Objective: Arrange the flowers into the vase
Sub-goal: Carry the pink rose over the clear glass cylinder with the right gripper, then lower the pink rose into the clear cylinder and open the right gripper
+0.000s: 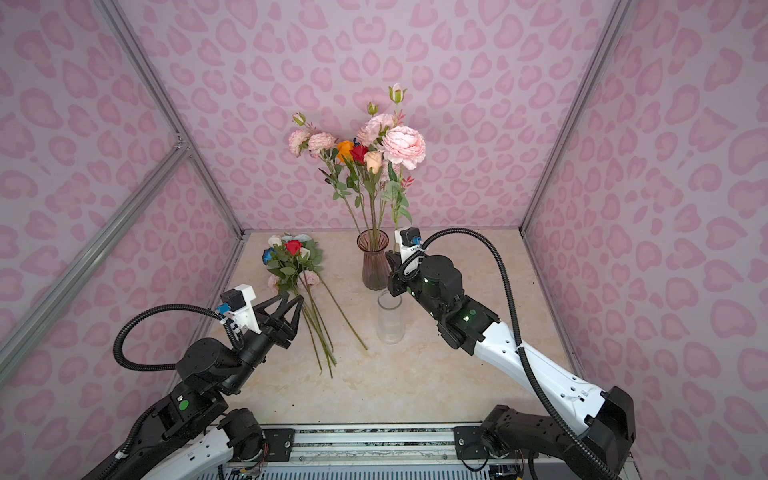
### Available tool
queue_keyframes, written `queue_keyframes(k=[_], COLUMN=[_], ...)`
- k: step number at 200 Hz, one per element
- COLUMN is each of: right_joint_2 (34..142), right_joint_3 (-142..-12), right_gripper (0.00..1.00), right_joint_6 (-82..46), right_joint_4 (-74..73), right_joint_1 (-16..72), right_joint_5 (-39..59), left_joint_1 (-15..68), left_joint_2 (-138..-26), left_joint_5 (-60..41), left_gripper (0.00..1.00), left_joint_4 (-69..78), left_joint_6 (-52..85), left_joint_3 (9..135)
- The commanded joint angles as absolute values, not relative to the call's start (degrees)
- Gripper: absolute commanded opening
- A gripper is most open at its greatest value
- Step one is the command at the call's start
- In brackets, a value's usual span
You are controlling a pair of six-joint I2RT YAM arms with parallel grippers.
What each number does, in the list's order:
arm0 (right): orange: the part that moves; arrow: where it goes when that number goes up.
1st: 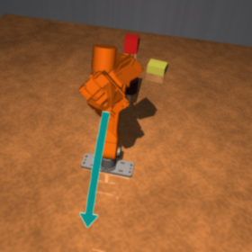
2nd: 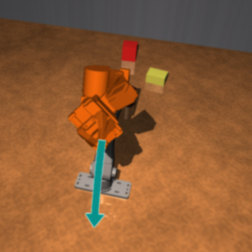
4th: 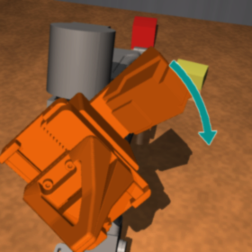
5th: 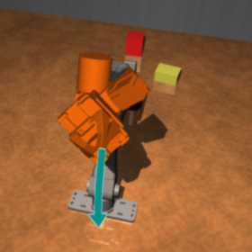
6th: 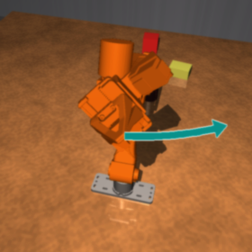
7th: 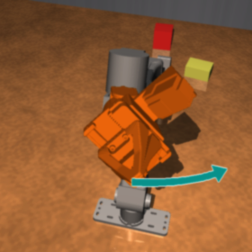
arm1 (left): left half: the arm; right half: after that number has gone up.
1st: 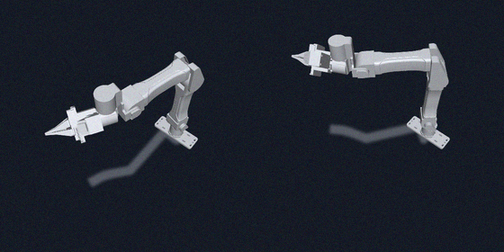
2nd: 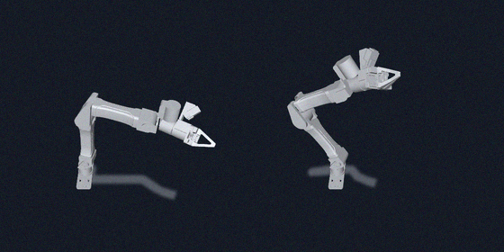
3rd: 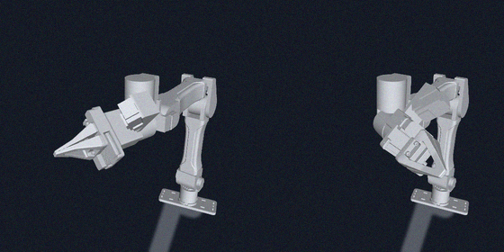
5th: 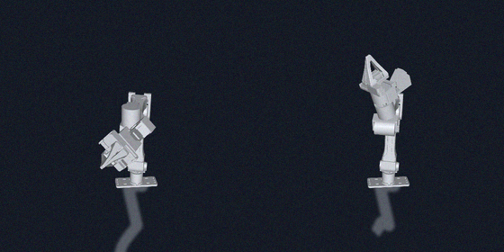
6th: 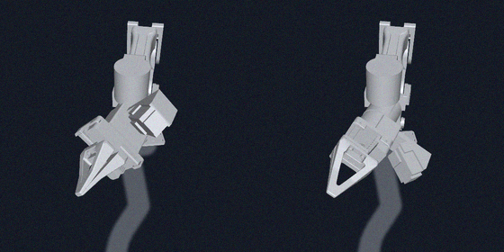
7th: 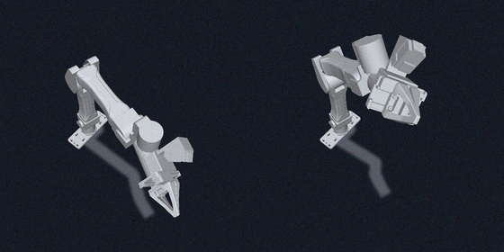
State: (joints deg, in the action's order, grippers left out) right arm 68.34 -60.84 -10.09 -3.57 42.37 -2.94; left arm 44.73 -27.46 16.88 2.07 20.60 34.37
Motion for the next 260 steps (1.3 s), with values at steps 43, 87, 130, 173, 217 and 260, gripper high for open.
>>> queue_keyframes(k=[43, 87, 130, 173, 217, 260], right_joint_2=[71.7, 72.6, 73.2, 72.7, 71.9, 70.6], right_joint_3=[-51.4, -49.4, -49.0, -47.5, -46.4, -45.2], right_gripper=[0.0, 0.06, 0.07, 0.14, 0.16, 0.16], right_joint_6=[-18.4, -17.7, -17.0, -16.8, -16.6, -16.8], right_joint_4=[-13.8, -13.3, -11.7, -11.9, -12.0, -12.2], right_joint_1=[42.5, 43.7, 43.8, 44.1, 44.4, 45.0], right_joint_5=[1.7, 0.1, 0.9, 0.2, -0.2, -0.9], left_joint_1=[44.7, 44.7, 44.7, 44.7, 44.6, 44.7], left_joint_2=[-29.3, -29.8, -30.6, -30.8, -31.0, -31.6], left_joint_5=[16.3, 16.4, 16.1, 16.1, 16.2, 16.0], left_gripper=[0.51, 0.51, 0.51, 0.51, 0.51, 0.51], left_joint_4=[3.1, 3.5, 3.5, 3.4, 3.4, 3.6], left_joint_6=[22.1, 22.1, 22.3, 22.3, 22.8, 23.1], left_joint_3=[33.3, 32.8, 32.7, 32.9, 32.5, 32.5])
